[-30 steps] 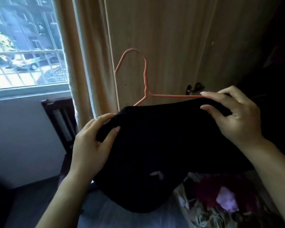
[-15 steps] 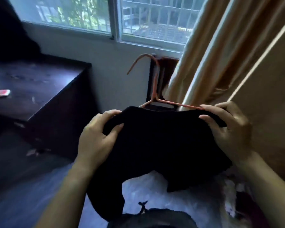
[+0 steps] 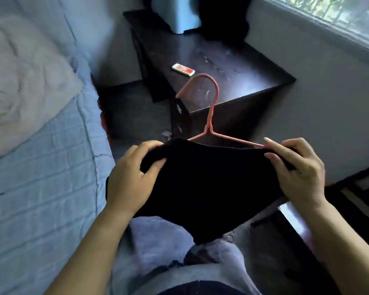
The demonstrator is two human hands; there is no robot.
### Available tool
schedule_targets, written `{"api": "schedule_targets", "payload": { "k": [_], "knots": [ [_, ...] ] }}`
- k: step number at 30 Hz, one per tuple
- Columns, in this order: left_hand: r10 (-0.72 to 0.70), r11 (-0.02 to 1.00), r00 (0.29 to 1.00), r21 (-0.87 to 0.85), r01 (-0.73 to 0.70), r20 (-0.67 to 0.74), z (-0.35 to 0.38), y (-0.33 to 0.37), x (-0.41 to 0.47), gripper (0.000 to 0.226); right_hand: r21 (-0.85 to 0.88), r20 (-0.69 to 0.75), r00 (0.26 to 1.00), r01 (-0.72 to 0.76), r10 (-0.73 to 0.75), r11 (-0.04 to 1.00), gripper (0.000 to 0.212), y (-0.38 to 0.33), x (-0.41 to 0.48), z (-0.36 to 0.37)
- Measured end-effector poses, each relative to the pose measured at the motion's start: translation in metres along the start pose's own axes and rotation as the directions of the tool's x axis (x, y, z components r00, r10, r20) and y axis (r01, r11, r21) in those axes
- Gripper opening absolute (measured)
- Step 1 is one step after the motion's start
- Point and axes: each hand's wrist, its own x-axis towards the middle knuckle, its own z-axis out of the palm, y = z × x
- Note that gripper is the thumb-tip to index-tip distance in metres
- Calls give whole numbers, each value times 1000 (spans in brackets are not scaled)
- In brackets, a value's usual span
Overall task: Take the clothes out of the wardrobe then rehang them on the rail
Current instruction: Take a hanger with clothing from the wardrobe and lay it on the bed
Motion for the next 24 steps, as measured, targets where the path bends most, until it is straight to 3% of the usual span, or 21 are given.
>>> {"api": "schedule_targets", "payload": {
  "k": [4, 7, 12, 15, 18, 24],
  "knots": [
    [-164, 986, 983, -5, 165, -77, 23, -9, 24, 26, 106, 81, 989, 117, -126, 987, 22, 34, 67, 53],
    [-331, 943, 929, -29, 331, -166, 49, -9, 45, 26, 245, 184, 955, 185, -233, 952, 24, 61, 125, 102],
    [-534, 841, 778, -117, 528, -332, 69, 7, 63, 22, 439, 322, 796, 355, -513, 826, 37, 70, 210, 170],
    [-594, 781, 631, -171, 601, -499, 59, 18, 53, 19, 620, 284, 631, 454, -722, 640, 48, 33, 251, 213],
    [-599, 724, 450, -207, 658, -662, 37, 32, 24, 17, 787, 174, 484, 454, -858, 416, 47, -35, 261, 255],
    [-517, 620, 107, -285, 731, -849, -17, 52, -56, 14, 928, -94, 306, 373, -948, 28, 40, -194, 212, 288]
  ]
}}
